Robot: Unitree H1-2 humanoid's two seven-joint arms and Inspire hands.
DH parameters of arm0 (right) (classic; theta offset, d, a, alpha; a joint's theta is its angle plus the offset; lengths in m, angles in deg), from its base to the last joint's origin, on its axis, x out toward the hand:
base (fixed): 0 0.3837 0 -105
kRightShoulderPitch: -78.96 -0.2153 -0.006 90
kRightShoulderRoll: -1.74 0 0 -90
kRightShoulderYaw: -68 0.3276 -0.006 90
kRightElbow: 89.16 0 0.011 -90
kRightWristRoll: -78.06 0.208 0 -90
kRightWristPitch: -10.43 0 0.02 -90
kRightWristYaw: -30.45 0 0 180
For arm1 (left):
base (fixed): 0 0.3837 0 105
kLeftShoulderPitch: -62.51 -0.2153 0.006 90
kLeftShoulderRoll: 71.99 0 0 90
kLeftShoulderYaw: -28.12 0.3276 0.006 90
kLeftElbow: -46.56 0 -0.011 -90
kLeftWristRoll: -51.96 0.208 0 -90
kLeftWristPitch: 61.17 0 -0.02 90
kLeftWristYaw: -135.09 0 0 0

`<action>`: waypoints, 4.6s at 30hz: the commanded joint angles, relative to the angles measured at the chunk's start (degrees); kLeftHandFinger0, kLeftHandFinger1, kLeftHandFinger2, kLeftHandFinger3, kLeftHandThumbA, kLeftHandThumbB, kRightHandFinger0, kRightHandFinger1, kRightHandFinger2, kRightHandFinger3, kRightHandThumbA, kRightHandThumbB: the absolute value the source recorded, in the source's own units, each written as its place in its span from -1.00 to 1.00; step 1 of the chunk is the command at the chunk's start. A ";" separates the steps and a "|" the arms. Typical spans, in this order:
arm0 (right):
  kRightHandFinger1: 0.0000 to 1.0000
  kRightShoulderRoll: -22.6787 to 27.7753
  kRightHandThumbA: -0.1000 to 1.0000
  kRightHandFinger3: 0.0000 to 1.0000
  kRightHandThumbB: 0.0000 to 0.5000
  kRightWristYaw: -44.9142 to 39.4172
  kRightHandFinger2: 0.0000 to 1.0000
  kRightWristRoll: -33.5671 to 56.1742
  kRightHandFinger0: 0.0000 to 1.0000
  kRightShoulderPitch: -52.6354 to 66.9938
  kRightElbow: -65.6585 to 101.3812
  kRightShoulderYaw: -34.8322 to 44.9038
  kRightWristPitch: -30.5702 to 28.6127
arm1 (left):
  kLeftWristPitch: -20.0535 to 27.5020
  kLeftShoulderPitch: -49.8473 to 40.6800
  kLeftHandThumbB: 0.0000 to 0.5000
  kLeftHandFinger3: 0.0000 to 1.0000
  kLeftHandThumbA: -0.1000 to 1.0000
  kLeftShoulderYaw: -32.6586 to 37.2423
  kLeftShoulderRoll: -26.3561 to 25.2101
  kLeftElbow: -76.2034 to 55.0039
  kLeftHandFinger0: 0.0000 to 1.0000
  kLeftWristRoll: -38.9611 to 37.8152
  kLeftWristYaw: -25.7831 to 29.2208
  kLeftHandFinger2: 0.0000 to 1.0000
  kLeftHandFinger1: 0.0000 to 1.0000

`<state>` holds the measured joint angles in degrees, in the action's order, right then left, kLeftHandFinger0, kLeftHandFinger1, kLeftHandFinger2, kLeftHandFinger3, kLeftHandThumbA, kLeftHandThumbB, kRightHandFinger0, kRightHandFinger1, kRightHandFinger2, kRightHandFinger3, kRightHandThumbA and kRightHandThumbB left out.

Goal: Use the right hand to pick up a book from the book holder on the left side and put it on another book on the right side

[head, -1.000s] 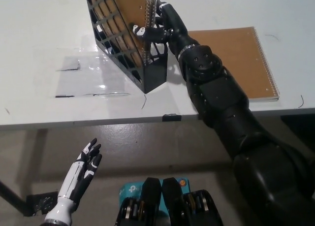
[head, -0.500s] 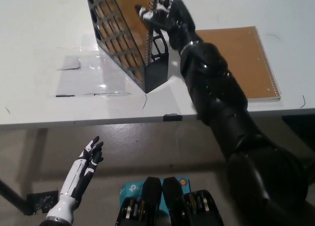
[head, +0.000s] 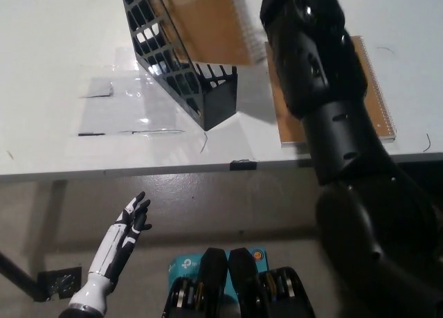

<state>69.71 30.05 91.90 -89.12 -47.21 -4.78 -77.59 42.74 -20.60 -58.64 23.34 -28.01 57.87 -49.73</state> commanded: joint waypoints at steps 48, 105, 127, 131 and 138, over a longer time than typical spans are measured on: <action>-0.18 14.20 -1.00 1.00 -0.69 -0.06 0.71 11.19 -1.00 4.26 -10.62 10.09 3.55 | 2.85 -2.40 -0.45 0.96 0.97 0.47 -0.10 -0.67 0.69 1.98 0.50 0.90 0.94; 1.00 29.17 -0.02 1.00 0.33 -11.78 1.00 -7.66 1.00 -1.10 -31.73 -18.99 1.14 | 3.38 -0.68 -0.39 0.95 1.00 -0.03 -0.45 0.00 0.58 1.46 0.38 0.89 0.89; 1.00 34.31 0.50 1.00 0.51 -15.95 1.00 1.43 1.00 11.78 52.20 -13.86 13.16 | 3.78 7.79 -0.38 1.00 1.00 -1.68 -1.10 1.57 0.94 -0.67 0.02 1.00 1.00; 1.00 36.57 0.49 1.00 0.29 -17.28 1.00 5.69 1.00 18.50 69.51 -14.26 15.04 | 3.98 9.84 -0.38 1.00 1.00 -2.10 -1.83 2.20 1.00 -1.37 -0.45 1.00 1.00; 1.00 37.03 0.51 1.00 0.23 -16.24 1.00 18.09 1.00 32.57 89.79 -16.32 15.69 | 2.86 13.17 -0.39 1.00 1.00 -2.61 -2.61 2.71 1.00 -1.97 -0.93 1.00 1.00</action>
<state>97.45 19.22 86.63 -63.66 -35.73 -20.67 -71.88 43.85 -17.72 -58.81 23.28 -25.02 59.58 -49.60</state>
